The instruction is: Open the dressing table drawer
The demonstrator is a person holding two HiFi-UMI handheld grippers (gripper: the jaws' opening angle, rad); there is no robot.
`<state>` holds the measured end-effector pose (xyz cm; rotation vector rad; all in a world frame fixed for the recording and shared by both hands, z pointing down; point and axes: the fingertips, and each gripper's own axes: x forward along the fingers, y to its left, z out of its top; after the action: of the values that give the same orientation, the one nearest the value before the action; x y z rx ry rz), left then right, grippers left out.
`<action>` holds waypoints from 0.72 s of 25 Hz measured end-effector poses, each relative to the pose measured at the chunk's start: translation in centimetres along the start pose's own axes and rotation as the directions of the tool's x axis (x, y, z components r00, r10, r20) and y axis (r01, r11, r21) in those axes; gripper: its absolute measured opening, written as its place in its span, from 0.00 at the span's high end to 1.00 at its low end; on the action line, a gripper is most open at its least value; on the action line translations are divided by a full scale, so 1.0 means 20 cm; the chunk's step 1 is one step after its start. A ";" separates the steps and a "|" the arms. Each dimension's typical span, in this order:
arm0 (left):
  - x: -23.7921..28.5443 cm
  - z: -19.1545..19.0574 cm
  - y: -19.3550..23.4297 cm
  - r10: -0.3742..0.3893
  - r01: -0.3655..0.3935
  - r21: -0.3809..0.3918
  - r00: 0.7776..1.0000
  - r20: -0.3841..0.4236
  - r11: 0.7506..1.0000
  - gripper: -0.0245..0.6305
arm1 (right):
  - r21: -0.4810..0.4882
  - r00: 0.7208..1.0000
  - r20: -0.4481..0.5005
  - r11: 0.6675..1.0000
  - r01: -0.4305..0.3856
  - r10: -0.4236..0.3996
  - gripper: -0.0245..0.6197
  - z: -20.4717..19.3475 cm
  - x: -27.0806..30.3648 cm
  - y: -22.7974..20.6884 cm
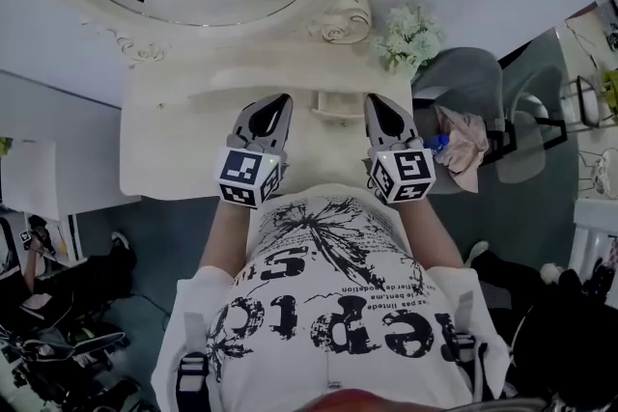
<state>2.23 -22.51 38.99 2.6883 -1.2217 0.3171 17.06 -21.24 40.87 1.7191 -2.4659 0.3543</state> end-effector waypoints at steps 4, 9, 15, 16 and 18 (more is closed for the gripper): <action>0.00 0.00 0.00 0.005 -0.005 -0.008 1.000 0.001 1.000 0.93 | 0.009 1.000 -0.012 1.000 -0.013 0.013 0.94 -0.03 0.00 0.02; -0.01 -0.01 -0.01 0.004 -0.004 -0.018 1.000 -0.001 1.000 0.93 | -0.003 1.000 -0.001 1.000 -0.010 0.010 0.94 -0.02 -0.01 0.02; -0.02 -0.02 0.00 0.012 -0.012 -0.030 1.000 0.000 0.999 0.93 | -0.033 1.000 0.009 0.999 -0.010 0.010 0.94 -0.02 -0.01 0.04; -0.02 -0.02 0.00 0.011 -0.011 -0.032 1.000 0.001 0.999 0.93 | -0.034 1.000 0.009 0.999 -0.009 0.010 0.94 -0.02 -0.01 0.04; -0.03 -0.02 -0.01 0.008 -0.008 -0.033 1.000 0.004 0.999 0.93 | -0.035 1.000 0.010 0.999 -0.009 0.010 0.94 -0.02 -0.02 0.04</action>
<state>1.97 -21.90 39.28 2.6582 -1.2287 0.2907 16.36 -20.45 41.11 1.7006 -2.4728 0.3015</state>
